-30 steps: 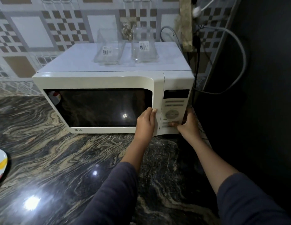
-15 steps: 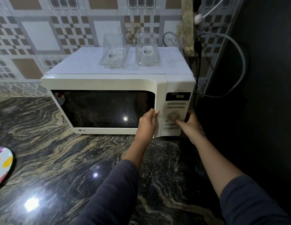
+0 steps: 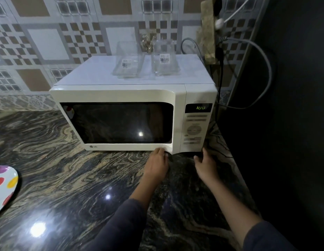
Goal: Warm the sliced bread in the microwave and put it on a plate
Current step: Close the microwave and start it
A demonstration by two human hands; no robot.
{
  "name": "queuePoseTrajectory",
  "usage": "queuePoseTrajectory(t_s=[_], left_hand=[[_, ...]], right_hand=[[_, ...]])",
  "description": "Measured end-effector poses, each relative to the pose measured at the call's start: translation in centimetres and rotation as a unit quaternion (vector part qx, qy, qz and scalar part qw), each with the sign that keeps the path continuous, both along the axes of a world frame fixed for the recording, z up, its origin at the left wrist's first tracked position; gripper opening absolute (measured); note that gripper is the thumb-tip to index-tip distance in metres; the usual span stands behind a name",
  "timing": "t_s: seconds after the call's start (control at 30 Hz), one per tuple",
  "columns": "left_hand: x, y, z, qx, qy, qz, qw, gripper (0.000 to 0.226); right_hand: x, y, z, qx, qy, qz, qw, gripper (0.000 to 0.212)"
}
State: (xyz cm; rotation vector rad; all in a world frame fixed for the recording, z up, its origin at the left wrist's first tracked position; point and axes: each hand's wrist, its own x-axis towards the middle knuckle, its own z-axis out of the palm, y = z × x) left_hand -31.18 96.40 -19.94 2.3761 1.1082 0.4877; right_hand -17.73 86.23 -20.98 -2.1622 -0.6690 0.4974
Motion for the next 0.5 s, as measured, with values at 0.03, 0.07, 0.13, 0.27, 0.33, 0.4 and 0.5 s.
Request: queuePoseTrajectory(t_s=[0.03,0.07,0.13,0.27,0.33,0.4,0.5], left_hand=[[-0.4,-0.3,-1.1,-0.019,0.030,0.003,0.999,0.040],[-0.8,-0.6,-2.1,-0.029,0.061,0.003,0.998,0.047],[-1.4,-1.3,-4.0,-0.007,0.109,0.001,0.994,0.061],[-1.4,-1.2,-5.5,0.040,0.126,-0.001,0.991,0.061],[-1.3,-1.1,-5.6,0.046,0.123,0.003,0.991,0.057],[-1.3,-1.1,-5.8,0.055,0.128,0.003,0.990,0.058],[-1.3,-1.2,-6.0,0.056,0.133,-0.001,0.990,0.061]], right_hand=[[-0.6,-0.5,-1.0,-0.067,-0.051,0.021,0.996,0.056],[-1.2,-1.0,-2.0,-0.126,-0.119,0.047,0.984,0.056],[-1.9,-1.6,-3.5,-0.179,-0.236,0.076,0.952,0.058],[-2.0,-1.5,-4.0,-0.203,-0.283,0.071,0.935,0.057],[-1.9,-1.4,-4.1,-0.209,-0.295,0.076,0.929,0.057],[-1.8,-1.5,-4.2,-0.213,-0.297,0.075,0.928,0.057],[-1.9,-1.4,-4.2,-0.218,-0.299,0.077,0.926,0.059]])
